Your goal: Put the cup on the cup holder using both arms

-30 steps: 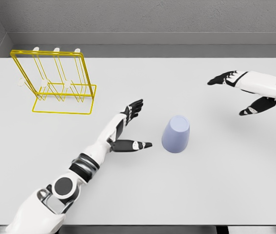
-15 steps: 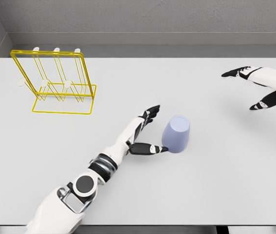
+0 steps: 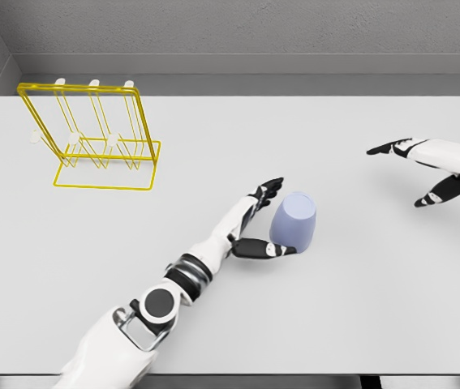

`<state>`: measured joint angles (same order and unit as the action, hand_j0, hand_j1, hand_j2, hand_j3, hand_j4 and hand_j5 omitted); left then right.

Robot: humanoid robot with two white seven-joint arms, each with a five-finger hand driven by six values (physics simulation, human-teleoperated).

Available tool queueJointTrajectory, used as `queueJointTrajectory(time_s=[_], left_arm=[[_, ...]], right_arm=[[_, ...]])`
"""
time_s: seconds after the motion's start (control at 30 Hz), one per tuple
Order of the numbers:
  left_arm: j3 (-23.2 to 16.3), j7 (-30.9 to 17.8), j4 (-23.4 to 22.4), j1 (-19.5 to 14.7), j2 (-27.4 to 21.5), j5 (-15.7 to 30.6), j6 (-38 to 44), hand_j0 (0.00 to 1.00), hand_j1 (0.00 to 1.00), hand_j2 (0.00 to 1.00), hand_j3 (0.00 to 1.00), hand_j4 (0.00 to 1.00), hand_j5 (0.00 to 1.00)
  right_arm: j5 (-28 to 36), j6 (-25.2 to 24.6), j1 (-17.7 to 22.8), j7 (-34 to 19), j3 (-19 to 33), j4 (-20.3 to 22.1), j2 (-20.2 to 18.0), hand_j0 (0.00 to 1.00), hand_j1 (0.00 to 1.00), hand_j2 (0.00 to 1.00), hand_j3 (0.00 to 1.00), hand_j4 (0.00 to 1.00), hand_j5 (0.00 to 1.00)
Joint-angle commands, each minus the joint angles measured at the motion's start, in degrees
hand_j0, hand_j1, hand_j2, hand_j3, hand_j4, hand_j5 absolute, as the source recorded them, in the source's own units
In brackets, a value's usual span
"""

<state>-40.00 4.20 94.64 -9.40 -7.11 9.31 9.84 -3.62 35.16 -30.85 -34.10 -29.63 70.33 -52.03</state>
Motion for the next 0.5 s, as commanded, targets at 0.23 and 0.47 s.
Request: queueJointTrajectory(time_s=[0.23,0.47], left_arm=[[-0.08,-0.07,-2.36,-1.49,2.28,-0.52,0.62,1.00,1.00,1.00,1.00,1.00,1.00],[-0.17,-0.15,-3.68,-2.11,2.98,-0.61,0.62,1.00,1.00,1.00,1.00,1.00,1.00]], right_arm=[[0.89,-0.16,-0.62,0.09,0.36,-3.27,-0.09,1.00,1.00,1.00,1.00,1.00,1.00],[0.89,-0.16,-0.53,0.09,0.01,-3.18,-0.09,1.00,1.00,1.00,1.00,1.00,1.00]])
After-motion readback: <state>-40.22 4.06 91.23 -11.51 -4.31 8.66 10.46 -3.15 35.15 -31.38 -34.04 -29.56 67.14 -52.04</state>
